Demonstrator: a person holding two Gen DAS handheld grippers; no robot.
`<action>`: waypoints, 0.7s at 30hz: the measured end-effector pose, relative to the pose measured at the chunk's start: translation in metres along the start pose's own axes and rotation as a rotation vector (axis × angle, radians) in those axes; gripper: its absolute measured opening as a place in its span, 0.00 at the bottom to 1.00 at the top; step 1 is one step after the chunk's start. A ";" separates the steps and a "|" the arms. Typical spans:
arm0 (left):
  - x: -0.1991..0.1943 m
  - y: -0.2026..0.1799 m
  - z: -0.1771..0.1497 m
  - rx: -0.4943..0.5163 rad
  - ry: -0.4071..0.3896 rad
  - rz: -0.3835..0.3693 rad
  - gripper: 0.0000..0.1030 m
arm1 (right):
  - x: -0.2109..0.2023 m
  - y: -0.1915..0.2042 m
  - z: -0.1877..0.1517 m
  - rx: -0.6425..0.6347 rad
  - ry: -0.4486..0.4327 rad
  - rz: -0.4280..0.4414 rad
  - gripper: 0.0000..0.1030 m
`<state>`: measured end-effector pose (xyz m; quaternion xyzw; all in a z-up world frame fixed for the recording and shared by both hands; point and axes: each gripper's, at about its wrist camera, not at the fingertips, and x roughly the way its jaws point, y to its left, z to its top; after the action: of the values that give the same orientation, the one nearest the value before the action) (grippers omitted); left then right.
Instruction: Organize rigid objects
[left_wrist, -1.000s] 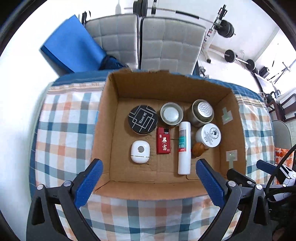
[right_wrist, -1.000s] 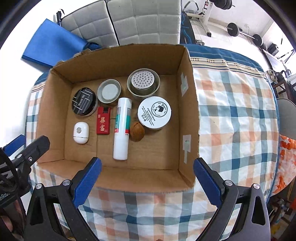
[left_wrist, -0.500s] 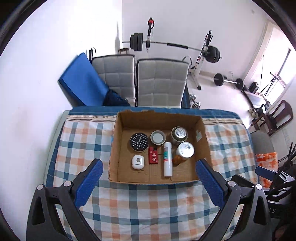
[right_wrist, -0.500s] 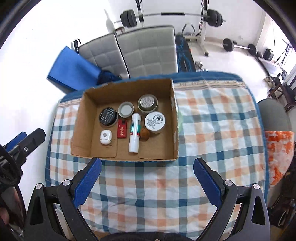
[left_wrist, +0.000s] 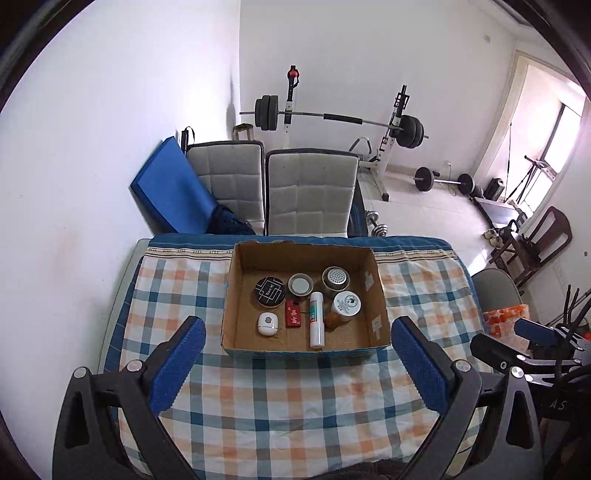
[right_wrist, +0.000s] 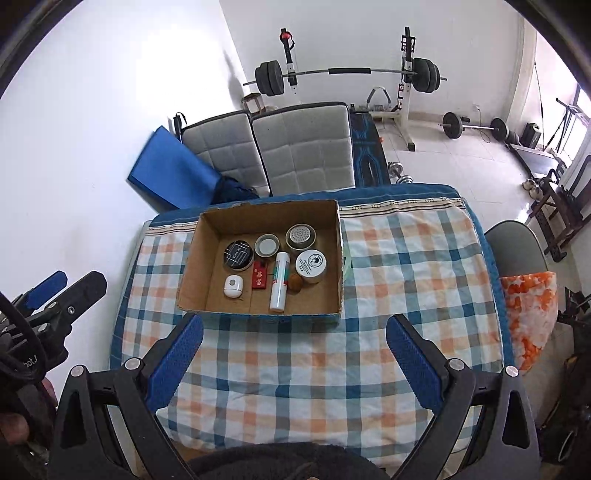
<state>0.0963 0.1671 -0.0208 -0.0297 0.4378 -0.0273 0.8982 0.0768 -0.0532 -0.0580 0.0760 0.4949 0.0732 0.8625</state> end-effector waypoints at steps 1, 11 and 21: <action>-0.005 -0.001 0.001 0.000 -0.013 0.004 1.00 | -0.005 0.000 0.000 -0.002 -0.005 -0.002 0.98; -0.018 -0.005 0.005 0.014 -0.065 0.025 1.00 | -0.032 -0.005 0.000 0.001 -0.092 -0.077 0.98; -0.016 -0.010 0.003 0.031 -0.061 0.021 1.00 | -0.040 0.000 0.002 -0.012 -0.138 -0.108 0.98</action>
<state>0.0880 0.1590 -0.0055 -0.0120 0.4101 -0.0239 0.9117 0.0583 -0.0610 -0.0230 0.0491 0.4373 0.0241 0.8977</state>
